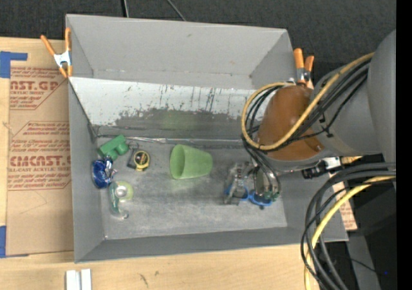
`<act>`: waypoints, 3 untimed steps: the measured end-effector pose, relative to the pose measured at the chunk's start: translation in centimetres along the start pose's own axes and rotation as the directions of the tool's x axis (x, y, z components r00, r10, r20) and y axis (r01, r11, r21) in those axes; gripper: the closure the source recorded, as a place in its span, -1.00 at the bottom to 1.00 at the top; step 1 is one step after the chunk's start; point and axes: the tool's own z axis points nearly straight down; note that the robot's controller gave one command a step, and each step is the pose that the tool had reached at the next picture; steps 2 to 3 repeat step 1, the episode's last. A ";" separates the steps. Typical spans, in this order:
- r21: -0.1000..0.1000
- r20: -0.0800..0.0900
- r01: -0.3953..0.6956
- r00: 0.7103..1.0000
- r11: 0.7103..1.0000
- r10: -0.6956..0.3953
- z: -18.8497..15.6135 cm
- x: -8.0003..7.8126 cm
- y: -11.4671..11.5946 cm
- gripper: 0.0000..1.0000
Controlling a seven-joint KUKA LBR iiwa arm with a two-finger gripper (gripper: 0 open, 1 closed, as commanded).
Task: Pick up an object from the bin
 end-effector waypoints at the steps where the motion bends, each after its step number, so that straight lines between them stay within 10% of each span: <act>1: -0.001 0.013 0.003 1.000 1.000 -0.003 -17.6 -3.0 -1.6 1.00; 3: -0.001 0.013 0.003 1.000 1.000 -0.003 -17.6 -3.0 -1.6 1.00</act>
Offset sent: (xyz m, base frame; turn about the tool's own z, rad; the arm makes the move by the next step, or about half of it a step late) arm 0.0244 -0.0209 0.1716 -0.0026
